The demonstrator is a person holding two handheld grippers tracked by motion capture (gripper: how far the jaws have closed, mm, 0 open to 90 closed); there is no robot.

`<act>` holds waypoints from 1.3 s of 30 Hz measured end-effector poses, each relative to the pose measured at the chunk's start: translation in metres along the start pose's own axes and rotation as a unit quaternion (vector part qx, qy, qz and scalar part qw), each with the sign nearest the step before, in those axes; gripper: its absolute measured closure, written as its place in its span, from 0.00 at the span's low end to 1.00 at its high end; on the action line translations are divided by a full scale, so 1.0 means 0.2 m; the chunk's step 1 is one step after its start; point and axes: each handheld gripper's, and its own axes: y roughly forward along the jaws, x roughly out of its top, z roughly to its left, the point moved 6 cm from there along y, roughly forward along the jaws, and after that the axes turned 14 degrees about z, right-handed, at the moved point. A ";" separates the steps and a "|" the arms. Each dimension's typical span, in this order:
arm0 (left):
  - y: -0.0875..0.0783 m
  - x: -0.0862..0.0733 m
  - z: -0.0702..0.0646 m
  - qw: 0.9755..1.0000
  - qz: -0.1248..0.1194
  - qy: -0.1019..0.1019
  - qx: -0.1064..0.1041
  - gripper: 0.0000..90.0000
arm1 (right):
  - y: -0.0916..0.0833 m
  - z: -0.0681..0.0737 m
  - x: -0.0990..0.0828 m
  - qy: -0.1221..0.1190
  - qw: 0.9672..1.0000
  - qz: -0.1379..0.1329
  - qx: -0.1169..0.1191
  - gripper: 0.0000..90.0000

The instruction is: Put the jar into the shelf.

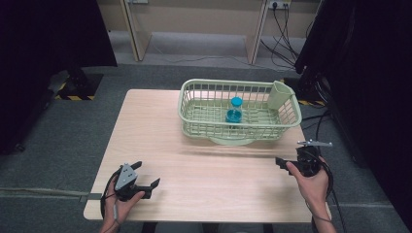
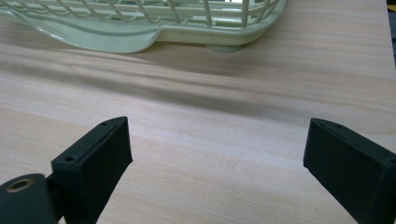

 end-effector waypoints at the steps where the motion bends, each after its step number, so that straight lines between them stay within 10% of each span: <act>1: 0.00 0.00 0.00 1.000 0.000 0.000 0.000 0.05 | 0.00 0.00 0.00 0.000 1.000 -0.001 -0.001 0.09; 39: 0.00 0.00 0.00 1.000 0.001 -0.001 0.000 0.05 | 0.15 -0.12 -0.19 0.042 0.999 0.022 -0.007 0.09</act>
